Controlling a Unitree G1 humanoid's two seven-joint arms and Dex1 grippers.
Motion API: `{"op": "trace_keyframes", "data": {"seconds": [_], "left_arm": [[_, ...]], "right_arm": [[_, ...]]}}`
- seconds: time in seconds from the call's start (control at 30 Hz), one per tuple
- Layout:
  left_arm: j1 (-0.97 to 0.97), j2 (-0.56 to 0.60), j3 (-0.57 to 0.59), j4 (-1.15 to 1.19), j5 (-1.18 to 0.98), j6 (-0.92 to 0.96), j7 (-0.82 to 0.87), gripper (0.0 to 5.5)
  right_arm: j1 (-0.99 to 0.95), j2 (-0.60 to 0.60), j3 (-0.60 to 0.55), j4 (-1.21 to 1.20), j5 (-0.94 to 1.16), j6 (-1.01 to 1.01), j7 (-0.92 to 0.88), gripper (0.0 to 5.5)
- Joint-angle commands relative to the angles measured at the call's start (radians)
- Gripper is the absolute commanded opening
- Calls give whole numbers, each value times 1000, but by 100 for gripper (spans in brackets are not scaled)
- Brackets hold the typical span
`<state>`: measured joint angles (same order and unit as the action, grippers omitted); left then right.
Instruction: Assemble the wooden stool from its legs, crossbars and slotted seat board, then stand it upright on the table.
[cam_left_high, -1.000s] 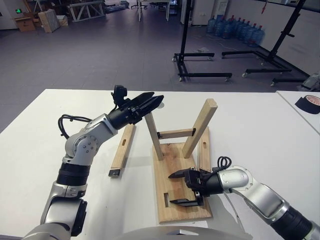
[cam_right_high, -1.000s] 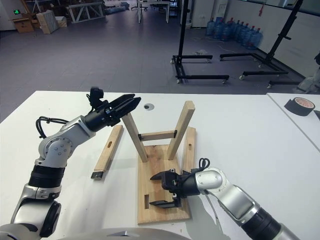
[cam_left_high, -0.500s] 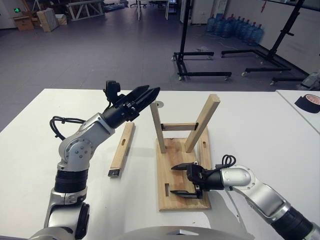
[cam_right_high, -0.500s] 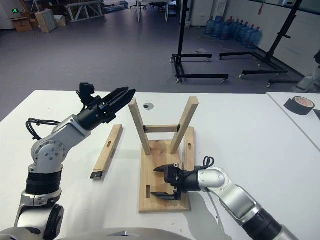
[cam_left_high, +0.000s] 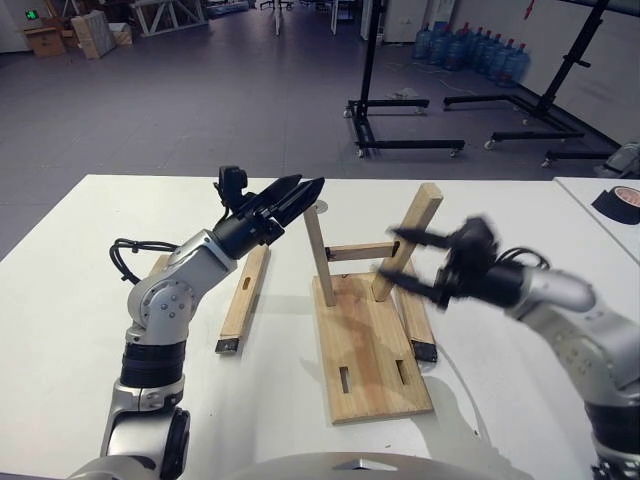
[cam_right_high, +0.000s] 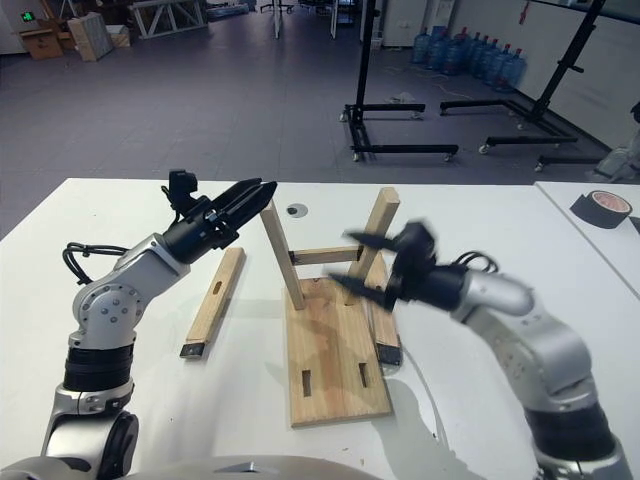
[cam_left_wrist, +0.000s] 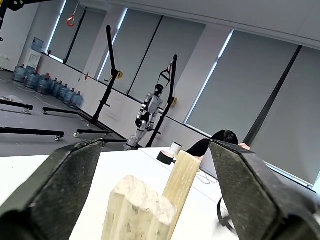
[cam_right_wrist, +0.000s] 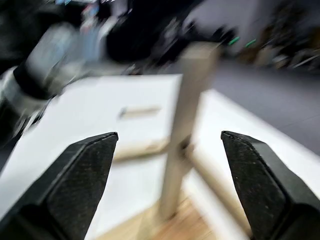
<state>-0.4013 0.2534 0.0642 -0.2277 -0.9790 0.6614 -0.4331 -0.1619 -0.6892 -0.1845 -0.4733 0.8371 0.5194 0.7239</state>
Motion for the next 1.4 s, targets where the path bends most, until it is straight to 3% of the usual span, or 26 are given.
{"op": "trace_keyframes", "data": {"seconds": [0.03,0.4,0.73,1.17,1.4], "left_arm": [[6,4,-23,33,56,6,-17,388],[-37,-13,-63,92,171,-13,-86,388],[-42,-20,-92,103,272,-38,-117,388],[-17,-31,-133,121,343,-45,-168,388],[-27,-29,-116,171,345,-46,-186,388]], "right_arm": [[-125,65,-74,78,25,6,-139,382],[-169,265,174,188,-372,-90,-378,382],[-134,309,348,69,-556,-12,-431,382],[-157,308,541,72,-703,11,-329,382],[-188,325,568,75,-665,56,-250,382]]}}
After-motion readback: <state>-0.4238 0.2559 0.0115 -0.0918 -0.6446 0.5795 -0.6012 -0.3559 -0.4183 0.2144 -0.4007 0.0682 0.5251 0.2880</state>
